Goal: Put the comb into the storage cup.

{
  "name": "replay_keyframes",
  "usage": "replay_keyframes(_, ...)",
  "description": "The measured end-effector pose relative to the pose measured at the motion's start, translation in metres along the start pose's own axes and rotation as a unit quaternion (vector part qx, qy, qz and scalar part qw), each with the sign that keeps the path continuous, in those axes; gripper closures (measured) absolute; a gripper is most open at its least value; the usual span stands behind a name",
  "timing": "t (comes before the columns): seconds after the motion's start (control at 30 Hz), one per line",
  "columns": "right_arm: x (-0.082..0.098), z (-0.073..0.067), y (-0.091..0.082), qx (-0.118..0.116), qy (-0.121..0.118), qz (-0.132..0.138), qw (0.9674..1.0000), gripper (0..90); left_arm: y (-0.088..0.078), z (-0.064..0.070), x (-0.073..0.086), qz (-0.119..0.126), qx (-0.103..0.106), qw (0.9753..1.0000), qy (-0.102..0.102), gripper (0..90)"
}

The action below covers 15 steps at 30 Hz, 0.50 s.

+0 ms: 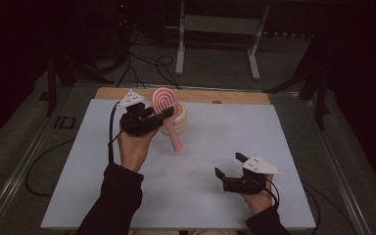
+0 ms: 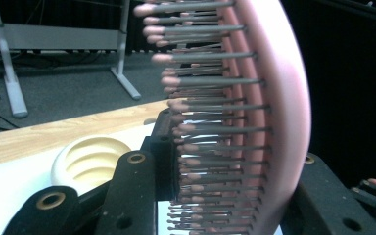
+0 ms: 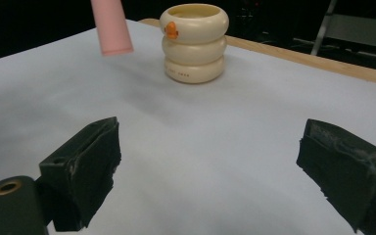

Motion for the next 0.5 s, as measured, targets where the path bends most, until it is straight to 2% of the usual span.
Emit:
replay_keyframes(0.2,0.005,0.001,-0.006,0.001,0.002,0.003,1.0000,8.5,-0.001,-0.003,-0.002,0.004,-0.003,1.0000,0.004,64.6)
replay_keyframes(0.5,0.012,0.006,-0.015,0.010,0.009,0.001,0.9999,8.6,-0.004,-0.010,-0.004,0.014,-0.011,0.9998,-0.002,64.7)
Point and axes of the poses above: each handheld gripper's, and its own axes: y roughly forward along the jaws, x roughly out of its underside, z roughly to its right, the point moved 1 cm from there along y, roughly forward along the jaws, and after that the axes turned 14 degrees about x, right-handed, at the moved point
